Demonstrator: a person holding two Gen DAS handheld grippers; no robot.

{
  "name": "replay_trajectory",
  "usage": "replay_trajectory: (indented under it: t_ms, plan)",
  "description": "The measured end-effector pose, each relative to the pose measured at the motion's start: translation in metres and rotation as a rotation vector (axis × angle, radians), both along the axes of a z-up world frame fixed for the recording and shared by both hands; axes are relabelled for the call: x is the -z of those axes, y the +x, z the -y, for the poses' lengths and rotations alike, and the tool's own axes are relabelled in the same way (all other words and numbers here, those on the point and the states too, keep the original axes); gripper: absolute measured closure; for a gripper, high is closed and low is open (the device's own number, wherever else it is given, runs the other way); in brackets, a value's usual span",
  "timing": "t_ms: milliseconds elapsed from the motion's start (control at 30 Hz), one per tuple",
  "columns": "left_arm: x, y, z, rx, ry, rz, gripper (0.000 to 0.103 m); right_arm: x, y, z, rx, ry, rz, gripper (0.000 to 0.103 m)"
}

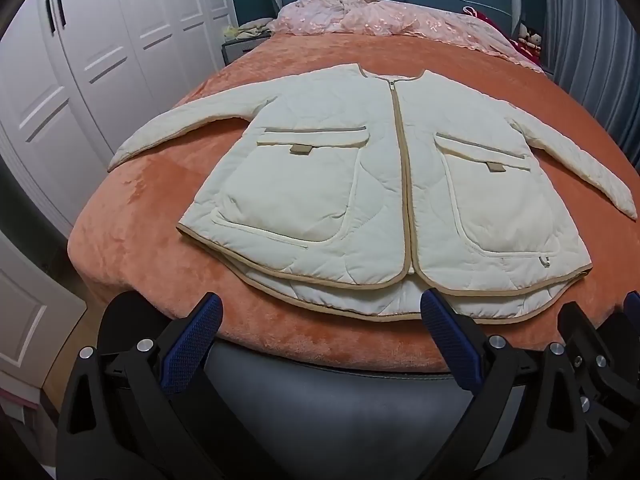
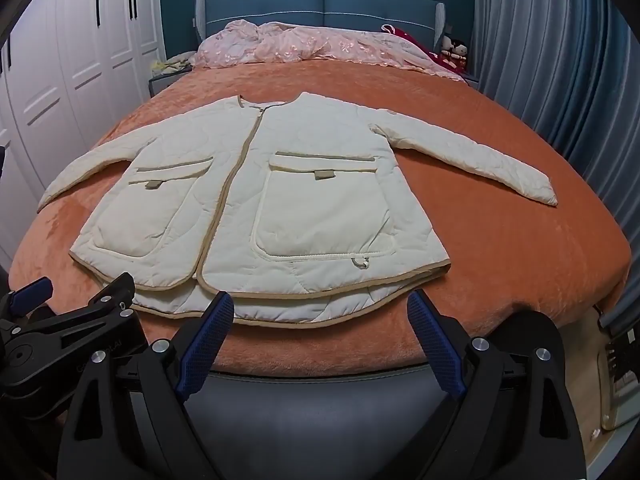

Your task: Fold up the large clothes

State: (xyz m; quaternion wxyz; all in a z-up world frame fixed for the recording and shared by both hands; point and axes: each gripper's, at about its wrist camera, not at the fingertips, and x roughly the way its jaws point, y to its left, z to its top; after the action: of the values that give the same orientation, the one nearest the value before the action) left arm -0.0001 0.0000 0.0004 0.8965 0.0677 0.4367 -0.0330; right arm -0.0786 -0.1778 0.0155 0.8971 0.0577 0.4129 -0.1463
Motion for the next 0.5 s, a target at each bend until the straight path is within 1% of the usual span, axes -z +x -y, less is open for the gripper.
replay_trajectory:
  t_ms: [500]
  plan:
    - [-0.0004, 0.0004, -0.0006, 0.001, 0.0, -0.003, 0.007, 0.0002, -0.0002, -0.0001, 0.0, -0.001, 0.002, 0.017]
